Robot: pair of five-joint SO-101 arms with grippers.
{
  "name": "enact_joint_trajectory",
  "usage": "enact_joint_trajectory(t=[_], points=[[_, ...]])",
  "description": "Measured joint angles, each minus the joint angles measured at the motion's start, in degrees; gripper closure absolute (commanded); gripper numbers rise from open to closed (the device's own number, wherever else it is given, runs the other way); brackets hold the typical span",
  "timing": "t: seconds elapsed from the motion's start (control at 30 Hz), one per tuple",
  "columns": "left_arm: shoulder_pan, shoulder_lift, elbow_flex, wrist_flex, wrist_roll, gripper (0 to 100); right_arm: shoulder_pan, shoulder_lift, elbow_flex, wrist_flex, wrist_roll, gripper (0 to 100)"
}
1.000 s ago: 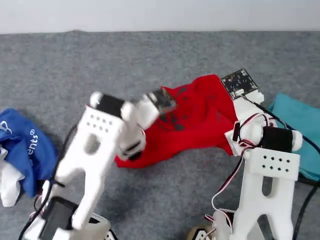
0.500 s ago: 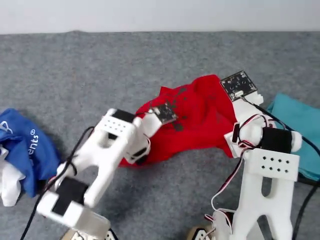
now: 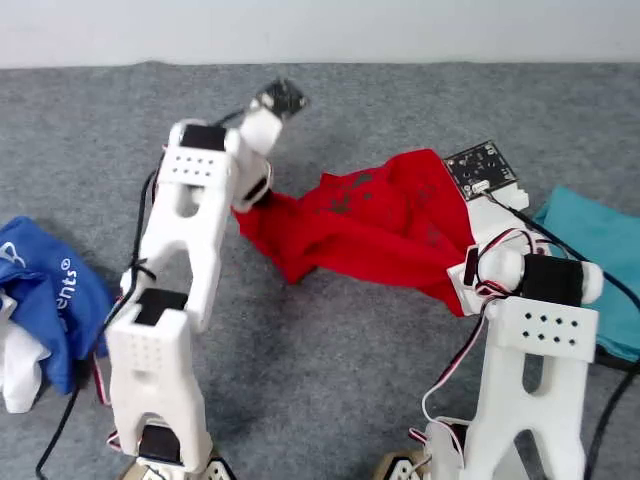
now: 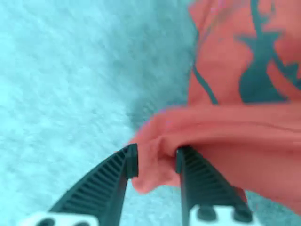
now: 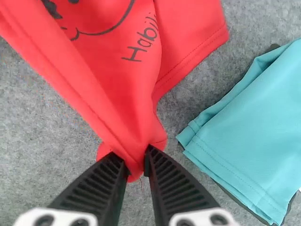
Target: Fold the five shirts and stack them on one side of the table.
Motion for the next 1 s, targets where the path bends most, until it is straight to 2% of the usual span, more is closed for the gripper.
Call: enact_joint_trajectory(t=[0.2, 0.4, 0.73, 0.83, 1.0], points=[[-0.1, 9.8, -24.4, 14.4, 0.0, 86, 0.0, 0.0, 0.0, 0.0, 0.0, 98.8], [-3.0, 12.5, -32.2, 16.7, 0.0, 86, 1.0, 0.0, 0.0, -1.8, 0.0, 98.8], [-6.6, 12.2, -32.2, 16.7, 0.0, 86, 8.5, 6.9, 0.0, -11.6, 2.0, 98.8], [-6.0, 9.3, -27.3, 16.7, 0.0, 86, 8.6, 9.9, 0.0, -13.0, 2.0, 98.8], [-1.9, -2.7, -11.2, 16.7, 0.0, 86, 8.6, 12.4, 0.0, -15.2, 2.0, 98.8]])
